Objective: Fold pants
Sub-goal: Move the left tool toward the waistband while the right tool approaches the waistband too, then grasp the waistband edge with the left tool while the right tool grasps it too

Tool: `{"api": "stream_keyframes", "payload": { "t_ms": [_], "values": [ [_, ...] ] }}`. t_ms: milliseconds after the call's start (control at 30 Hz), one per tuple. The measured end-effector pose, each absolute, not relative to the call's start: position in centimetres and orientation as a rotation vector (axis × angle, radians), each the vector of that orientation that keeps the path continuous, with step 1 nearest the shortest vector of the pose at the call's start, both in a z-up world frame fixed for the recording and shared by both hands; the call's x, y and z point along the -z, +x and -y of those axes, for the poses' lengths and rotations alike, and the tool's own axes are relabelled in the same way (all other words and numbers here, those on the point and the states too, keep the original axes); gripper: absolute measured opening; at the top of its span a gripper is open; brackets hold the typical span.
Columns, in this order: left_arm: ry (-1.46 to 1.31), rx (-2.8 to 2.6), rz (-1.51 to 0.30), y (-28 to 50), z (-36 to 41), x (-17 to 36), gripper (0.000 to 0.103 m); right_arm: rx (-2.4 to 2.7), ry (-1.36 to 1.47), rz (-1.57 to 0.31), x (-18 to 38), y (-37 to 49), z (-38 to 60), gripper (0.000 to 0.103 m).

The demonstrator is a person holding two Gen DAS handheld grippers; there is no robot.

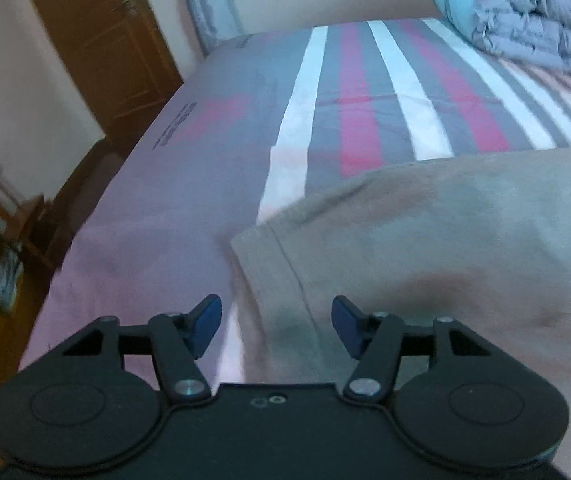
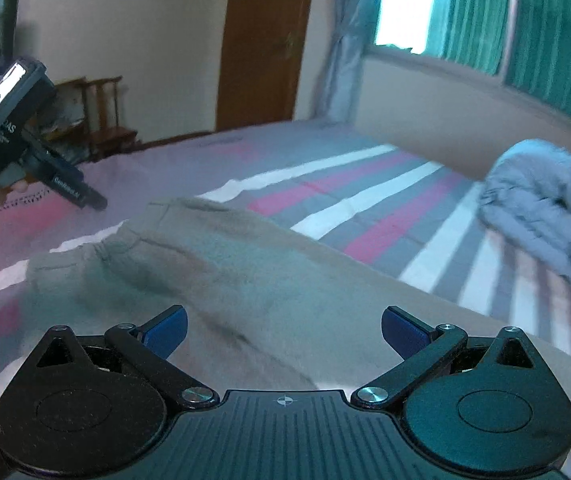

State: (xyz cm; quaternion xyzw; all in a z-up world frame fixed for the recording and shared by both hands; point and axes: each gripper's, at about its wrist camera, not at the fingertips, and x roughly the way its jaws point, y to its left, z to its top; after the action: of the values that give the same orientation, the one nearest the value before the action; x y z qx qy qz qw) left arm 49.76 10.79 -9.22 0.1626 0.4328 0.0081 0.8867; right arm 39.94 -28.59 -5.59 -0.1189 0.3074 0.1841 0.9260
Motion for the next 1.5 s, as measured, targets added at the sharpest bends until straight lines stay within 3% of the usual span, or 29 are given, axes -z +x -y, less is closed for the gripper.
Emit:
{"api": "stream_keyframes", "payload": {
  "t_ms": [33,67,133,567,600,667,733,767,800,833,867,967,1100,1267,1367,1400,1500],
  "values": [
    [0.356,-0.002,-0.909,51.1,-11.0,9.8,0.073,-0.390,-0.254,-0.642,6.3,41.7,28.5,0.102],
    [0.359,0.000,-0.915,52.1,-11.4,10.2,0.077,-0.404,-0.268,-0.661,7.1,43.8,28.3,0.101],
    [0.346,0.007,-0.926,54.1,-12.0,11.2,0.076,-0.432,-0.293,-0.714,8.9,47.9,28.1,0.094],
    [0.232,-0.016,-1.015,62.2,-17.0,17.7,0.081,-0.485,-0.374,-0.831,16.1,65.5,26.3,0.093],
    [0.240,-0.010,-1.020,62.4,-16.9,18.2,0.079,-0.489,-0.370,-0.835,16.6,66.1,26.1,0.093],
    [0.182,0.056,-1.030,62.5,-16.8,18.7,0.049,-0.485,-0.346,-0.866,17.8,67.7,26.0,0.093],
    [0.167,0.029,-1.007,62.4,-16.5,18.4,0.034,-0.493,-0.349,-0.902,18.8,68.4,25.6,0.093],
    [0.183,0.018,-0.993,62.1,-16.1,18.2,0.029,-0.495,-0.357,-0.924,19.4,68.6,25.5,0.088],
    [0.195,0.013,-0.981,61.8,-15.8,17.9,0.020,-0.518,-0.339,-0.955,19.8,68.8,25.5,0.080],
    [0.203,0.008,-0.969,61.4,-15.4,17.6,0.017,-0.535,-0.307,-0.974,19.8,69.0,25.5,0.062],
    [0.213,-0.001,-0.953,60.9,-15.1,17.1,0.015,-0.543,-0.286,-0.986,19.5,69.1,25.6,0.037],
    [0.233,-0.012,-0.898,59.0,-14.5,15.4,0.012,-0.524,-0.322,-0.984,18.4,68.3,25.7,0.009],
    [0.216,0.001,-0.842,56.2,-14.8,12.2,0.012,-0.500,-0.363,-0.883,15.5,64.3,25.3,0.006],
    [0.147,0.032,-0.812,48.5,-16.2,8.2,0.011,-0.516,-0.422,-0.749,11.1,53.2,24.2,0.006],
    [0.132,0.032,-0.848,43.5,-16.8,8.2,0.009,-0.532,-0.394,-0.746,10.4,46.9,23.3,0.006],
    [0.133,0.028,-0.873,42.5,-16.8,8.8,0.001,-0.534,-0.392,-0.742,10.7,44.9,22.7,0.006],
    [0.140,-0.010,-0.955,39.2,-17.3,11.3,0.000,-0.543,-0.360,-0.786,12.9,39.5,21.5,0.006]
  ]
}}
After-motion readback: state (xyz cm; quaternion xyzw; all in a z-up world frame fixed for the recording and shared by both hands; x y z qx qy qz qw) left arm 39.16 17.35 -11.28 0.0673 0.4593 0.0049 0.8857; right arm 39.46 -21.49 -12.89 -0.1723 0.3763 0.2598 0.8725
